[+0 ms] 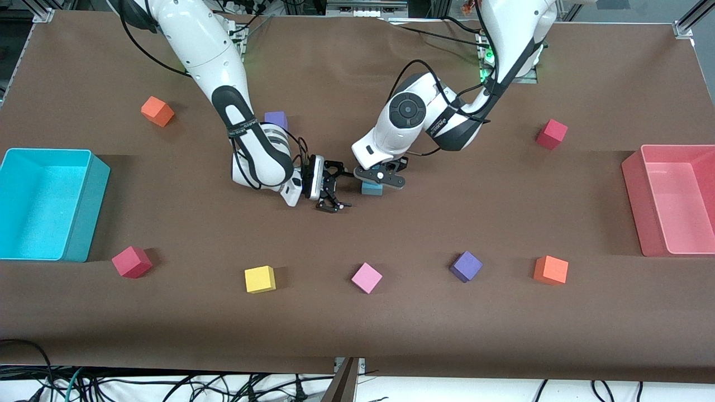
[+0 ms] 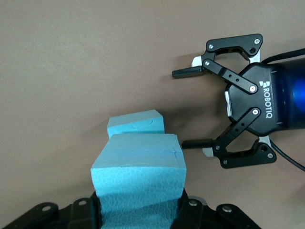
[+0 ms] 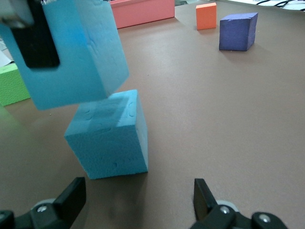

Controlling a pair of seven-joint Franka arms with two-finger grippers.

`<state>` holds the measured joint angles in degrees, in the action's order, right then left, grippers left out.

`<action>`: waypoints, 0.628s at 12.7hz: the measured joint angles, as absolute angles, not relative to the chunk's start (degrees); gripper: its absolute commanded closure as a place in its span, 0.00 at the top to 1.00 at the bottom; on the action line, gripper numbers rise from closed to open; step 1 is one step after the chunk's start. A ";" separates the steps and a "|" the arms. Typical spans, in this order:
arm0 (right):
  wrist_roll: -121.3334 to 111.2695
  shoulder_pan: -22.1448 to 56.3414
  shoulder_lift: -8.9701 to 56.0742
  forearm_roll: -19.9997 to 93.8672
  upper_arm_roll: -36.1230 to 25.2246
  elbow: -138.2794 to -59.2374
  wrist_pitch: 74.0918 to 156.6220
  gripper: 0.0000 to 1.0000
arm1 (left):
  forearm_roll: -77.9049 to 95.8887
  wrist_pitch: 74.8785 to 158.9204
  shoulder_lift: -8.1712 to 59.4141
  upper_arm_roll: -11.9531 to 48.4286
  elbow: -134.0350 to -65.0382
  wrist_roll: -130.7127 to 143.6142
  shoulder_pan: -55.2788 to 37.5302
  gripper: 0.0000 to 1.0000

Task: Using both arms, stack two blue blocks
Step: 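Lower the left gripper's cube onto the cube held by the right gripper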

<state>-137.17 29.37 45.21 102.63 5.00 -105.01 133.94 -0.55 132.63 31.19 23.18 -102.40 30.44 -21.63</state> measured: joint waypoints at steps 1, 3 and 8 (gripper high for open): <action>-137.20 29.38 45.21 102.63 5.00 -105.02 133.94 1.00 | -0.58 133.23 31.63 23.19 -102.40 30.42 -21.93 0.24; -137.25 29.38 45.21 102.65 5.00 -105.04 133.94 1.00 | -0.59 133.74 32.14 23.19 -102.40 30.43 -22.55 0.25; -137.37 29.38 45.21 102.69 5.00 -105.07 133.94 1.00 | -1.90 133.76 32.49 23.02 -102.39 30.42 -22.69 0.27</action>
